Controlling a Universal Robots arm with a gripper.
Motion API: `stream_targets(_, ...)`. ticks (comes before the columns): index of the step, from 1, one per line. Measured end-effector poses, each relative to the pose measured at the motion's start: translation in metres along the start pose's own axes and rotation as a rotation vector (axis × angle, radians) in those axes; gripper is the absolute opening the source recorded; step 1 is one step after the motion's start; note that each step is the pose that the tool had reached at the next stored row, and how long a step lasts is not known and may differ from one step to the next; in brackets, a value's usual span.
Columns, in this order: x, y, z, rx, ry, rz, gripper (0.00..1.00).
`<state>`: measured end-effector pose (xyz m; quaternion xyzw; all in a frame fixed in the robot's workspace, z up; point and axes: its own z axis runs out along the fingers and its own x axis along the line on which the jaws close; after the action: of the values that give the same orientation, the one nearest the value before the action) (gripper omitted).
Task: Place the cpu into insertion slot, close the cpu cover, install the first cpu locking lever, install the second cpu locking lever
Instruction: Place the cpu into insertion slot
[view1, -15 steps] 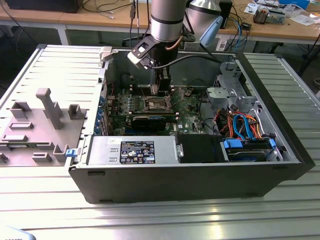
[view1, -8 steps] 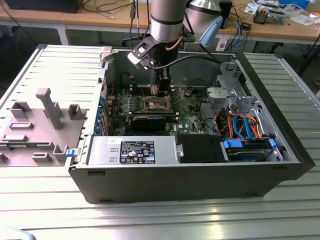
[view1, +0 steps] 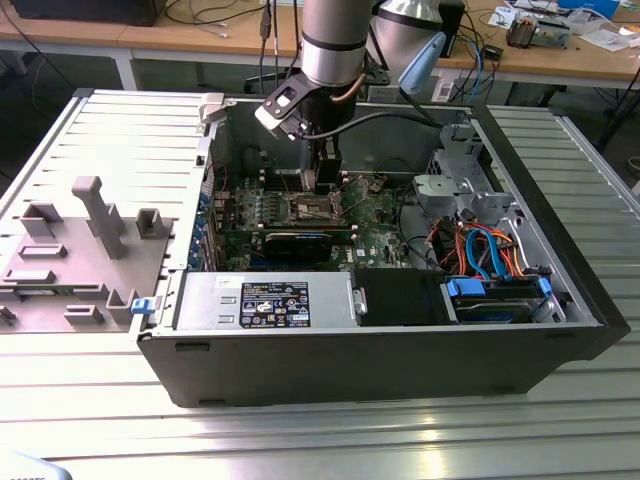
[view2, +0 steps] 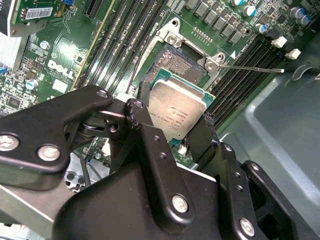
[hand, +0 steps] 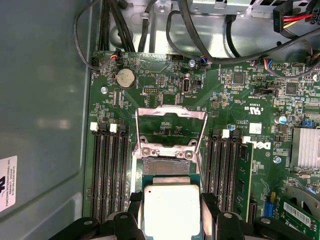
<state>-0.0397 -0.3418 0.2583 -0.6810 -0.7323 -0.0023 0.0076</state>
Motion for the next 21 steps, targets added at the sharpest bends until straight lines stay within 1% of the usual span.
stream_targets(18,-0.0001,0.0,0.0047,0.0,-0.0001,0.0,0.55)
stream_targets(20,-0.0001,0.0001,0.0077,0.0,-0.0001,0.0,0.55)
stream_targets(21,-0.0001,0.0001,0.0077,0.0,0.0,0.0,0.55)
